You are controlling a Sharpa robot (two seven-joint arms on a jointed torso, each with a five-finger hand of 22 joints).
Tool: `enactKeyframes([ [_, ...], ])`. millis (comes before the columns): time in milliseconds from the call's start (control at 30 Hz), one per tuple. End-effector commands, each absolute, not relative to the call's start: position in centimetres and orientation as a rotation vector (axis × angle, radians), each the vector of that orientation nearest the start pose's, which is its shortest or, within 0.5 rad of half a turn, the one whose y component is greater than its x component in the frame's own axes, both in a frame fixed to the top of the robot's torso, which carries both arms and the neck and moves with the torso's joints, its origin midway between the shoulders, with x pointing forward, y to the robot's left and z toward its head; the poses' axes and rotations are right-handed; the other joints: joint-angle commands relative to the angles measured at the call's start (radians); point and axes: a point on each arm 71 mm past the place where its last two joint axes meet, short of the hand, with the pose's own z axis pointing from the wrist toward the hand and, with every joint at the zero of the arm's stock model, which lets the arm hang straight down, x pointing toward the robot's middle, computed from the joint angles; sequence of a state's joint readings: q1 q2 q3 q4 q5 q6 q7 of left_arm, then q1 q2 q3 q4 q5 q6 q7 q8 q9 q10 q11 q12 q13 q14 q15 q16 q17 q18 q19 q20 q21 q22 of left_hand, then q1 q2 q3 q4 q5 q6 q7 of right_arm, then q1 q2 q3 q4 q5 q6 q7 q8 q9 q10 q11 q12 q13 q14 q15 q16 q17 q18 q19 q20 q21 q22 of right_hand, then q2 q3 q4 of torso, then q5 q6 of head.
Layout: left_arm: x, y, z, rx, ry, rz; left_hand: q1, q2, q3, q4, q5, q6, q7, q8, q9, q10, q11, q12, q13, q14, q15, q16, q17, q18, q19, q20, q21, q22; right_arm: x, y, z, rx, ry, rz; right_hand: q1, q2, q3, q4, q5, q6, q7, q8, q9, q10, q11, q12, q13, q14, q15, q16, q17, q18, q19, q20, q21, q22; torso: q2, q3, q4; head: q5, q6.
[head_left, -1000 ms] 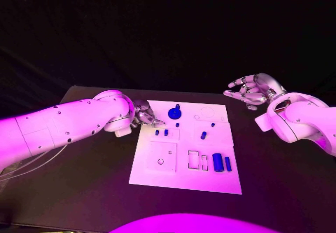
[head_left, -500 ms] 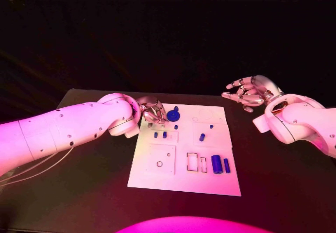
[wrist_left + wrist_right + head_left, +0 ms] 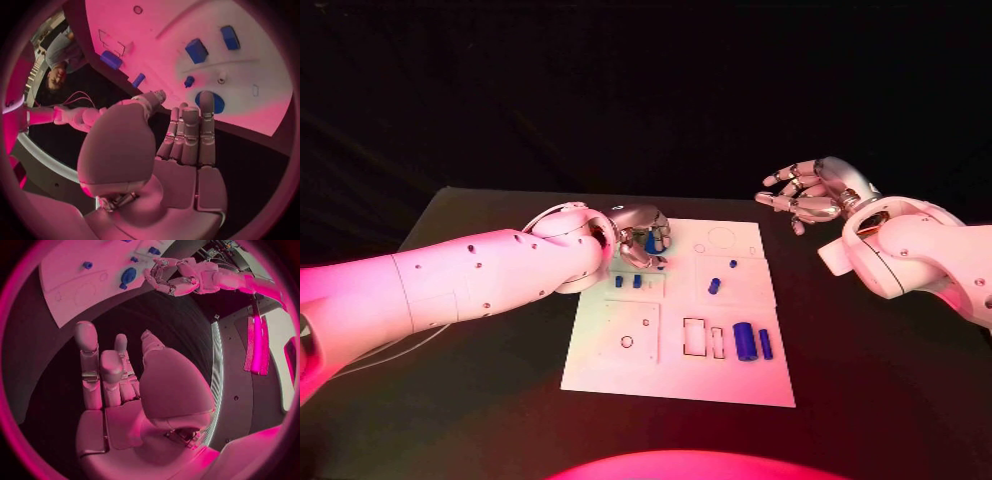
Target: Assemble the parts on the task board
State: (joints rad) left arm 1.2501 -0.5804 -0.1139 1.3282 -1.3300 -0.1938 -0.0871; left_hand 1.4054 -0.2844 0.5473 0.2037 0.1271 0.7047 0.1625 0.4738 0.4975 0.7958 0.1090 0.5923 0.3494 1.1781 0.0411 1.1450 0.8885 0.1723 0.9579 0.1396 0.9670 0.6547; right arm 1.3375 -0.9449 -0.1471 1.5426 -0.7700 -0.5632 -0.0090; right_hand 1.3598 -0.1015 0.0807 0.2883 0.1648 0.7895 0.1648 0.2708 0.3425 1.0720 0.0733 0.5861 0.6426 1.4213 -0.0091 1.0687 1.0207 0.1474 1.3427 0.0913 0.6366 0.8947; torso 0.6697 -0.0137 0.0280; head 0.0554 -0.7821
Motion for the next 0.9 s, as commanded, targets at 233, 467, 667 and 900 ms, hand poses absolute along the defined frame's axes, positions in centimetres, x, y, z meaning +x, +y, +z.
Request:
enactKeyframes([
  [233,51.3,10.1,-20.5,0.4,1.761,-0.664,0.02,0.002,-0.015,-0.006,-0.003,0.02,-0.004,-0.023,-0.032,0.007,0.0,-0.015,-0.029,0.05,-0.003,0.058,0.041,0.006,0.045,-0.003,0.035,0.04,49.5,-26.3,-14.9,0.525,1.505,0.835,0.007,-0.007,0.008,-0.001,0.002,0.004,-0.002,0.005,-0.002,0.006,0.002,-0.016,-0.015,0.0,0.001,-0.007,0.001,0.011,0.011,-0.002,-0.012,-0.008,0.001,0.0008,-0.0017,-0.004,0.0],
  [467,51.5,9.7,-21.2,0.436,1.825,-0.59,0.025,0.001,-0.016,-0.009,-0.005,0.045,-0.012,-0.039,-0.056,0.019,-0.004,-0.014,-0.046,0.09,-0.006,0.113,0.085,-0.011,0.107,-0.006,0.105,0.131,49.4,-26.3,-14.8,0.526,1.502,0.836,0.006,-0.009,0.009,-0.001,0.002,0.003,-0.001,0.007,-0.004,0.006,0.002,-0.027,-0.026,-0.001,0.001,-0.013,0.0,0.012,0.012,-0.001,-0.023,-0.015,0.001,0.0015,-0.001,-0.007,-0.002],
  [667,51.8,9.5,-21.6,0.449,1.866,-0.546,0.029,0.005,-0.015,-0.011,-0.005,0.055,-0.011,-0.047,-0.067,0.027,-0.004,-0.012,-0.052,0.104,-0.007,0.133,0.1,-0.016,0.126,-0.006,0.129,0.161,49.4,-26.3,-14.8,0.526,1.497,0.836,0.006,-0.01,0.01,-0.001,0.002,0.004,-0.001,0.008,-0.004,0.006,0.003,-0.035,-0.033,-0.002,0.002,-0.018,-0.002,0.012,0.012,-0.001,-0.031,-0.021,0.001,0.0,-0.0006,-0.009,-0.006],
  [900,52.0,9.6,-21.8,0.45,1.883,-0.528,0.033,0.008,-0.007,-0.013,-0.003,0.073,-0.006,-0.052,-0.076,0.045,-0.004,-0.003,-0.055,0.117,-0.006,0.152,0.113,-0.02,0.141,-0.006,0.151,0.188,49.4,-26.2,-14.8,0.527,1.495,0.837,0.005,-0.011,0.012,-0.001,0.002,0.003,0.0,0.009,-0.005,0.006,0.004,-0.044,-0.041,-0.002,0.002,-0.021,-0.001,0.012,0.013,-0.001,-0.036,-0.025,0.0,0.0,0.0006,-0.012,-0.009],
])
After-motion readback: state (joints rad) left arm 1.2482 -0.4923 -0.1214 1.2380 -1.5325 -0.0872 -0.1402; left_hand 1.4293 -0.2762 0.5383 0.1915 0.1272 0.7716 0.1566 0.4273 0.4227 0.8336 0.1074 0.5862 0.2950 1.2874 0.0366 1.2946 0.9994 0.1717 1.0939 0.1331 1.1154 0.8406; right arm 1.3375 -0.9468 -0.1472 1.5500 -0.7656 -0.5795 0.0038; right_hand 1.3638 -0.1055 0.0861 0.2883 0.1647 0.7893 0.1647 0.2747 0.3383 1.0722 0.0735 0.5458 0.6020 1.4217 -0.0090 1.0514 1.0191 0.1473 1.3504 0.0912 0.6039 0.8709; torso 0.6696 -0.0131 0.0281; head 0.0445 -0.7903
